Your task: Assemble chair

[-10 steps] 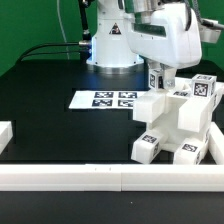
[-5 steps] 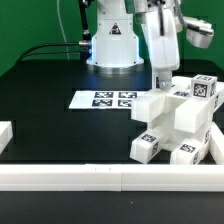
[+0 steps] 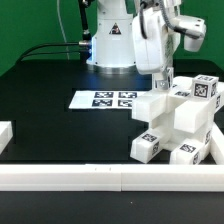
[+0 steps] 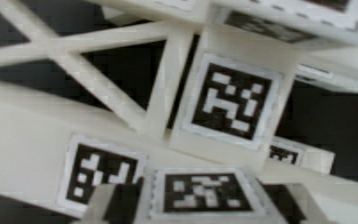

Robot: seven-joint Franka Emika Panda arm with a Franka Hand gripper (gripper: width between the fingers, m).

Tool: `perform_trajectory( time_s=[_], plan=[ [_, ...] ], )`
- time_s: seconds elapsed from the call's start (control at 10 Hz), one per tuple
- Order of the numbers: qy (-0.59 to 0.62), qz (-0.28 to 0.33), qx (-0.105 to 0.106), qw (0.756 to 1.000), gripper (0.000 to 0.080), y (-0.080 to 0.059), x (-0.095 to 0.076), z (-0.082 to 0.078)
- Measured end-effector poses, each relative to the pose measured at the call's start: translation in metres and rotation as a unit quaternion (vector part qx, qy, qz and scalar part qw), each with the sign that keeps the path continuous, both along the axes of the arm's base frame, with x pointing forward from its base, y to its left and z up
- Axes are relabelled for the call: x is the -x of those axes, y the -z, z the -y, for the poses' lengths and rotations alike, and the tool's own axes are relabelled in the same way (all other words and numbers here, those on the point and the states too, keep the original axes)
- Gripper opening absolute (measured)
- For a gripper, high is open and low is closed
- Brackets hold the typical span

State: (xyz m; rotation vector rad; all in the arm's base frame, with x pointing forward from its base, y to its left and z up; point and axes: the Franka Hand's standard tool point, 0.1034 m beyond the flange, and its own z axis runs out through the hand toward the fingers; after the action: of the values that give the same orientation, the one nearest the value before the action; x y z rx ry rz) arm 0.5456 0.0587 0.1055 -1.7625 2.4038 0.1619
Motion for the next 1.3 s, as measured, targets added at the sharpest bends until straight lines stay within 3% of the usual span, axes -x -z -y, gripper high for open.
perform_trajectory(
  time_s=[0.1, 0.2, 0.3, 0.5, 0.8, 1.0, 1.1, 1.2, 1.3],
  plan=[
    [-0.023, 0.004, 0.001, 1.0, 0.0344, -0.0001, 0.0, 0.0001],
    [-0.045, 0.008, 0.003, 0.999, 0.0528, -0.0006, -0.0006, 0.0005],
    [-0.099, 0.016, 0.004, 0.995, 0.0618, -0.0019, -0.0019, 0.0024],
    [-0.275, 0.047, 0.016, 0.96, 0.0643, -0.0025, -0.0024, 0.0062],
    [-0.353, 0.062, 0.021, 0.933, 0.0648, -0.0023, -0.0024, 0.0062],
    [-0.478, 0.053, 0.026, 0.876, 0.0648, -0.0041, 0.0013, 0.0046],
    [-0.567, 0.053, 0.034, 0.822, 0.0648, -0.007, 0.0002, 0.0041],
    [-0.547, 0.053, 0.031, 0.835, 0.0648, -0.0064, 0.0003, 0.0034],
    [-0.548, 0.053, 0.031, 0.834, 0.0519, -0.0062, 0.0006, 0.0035]
  ],
)
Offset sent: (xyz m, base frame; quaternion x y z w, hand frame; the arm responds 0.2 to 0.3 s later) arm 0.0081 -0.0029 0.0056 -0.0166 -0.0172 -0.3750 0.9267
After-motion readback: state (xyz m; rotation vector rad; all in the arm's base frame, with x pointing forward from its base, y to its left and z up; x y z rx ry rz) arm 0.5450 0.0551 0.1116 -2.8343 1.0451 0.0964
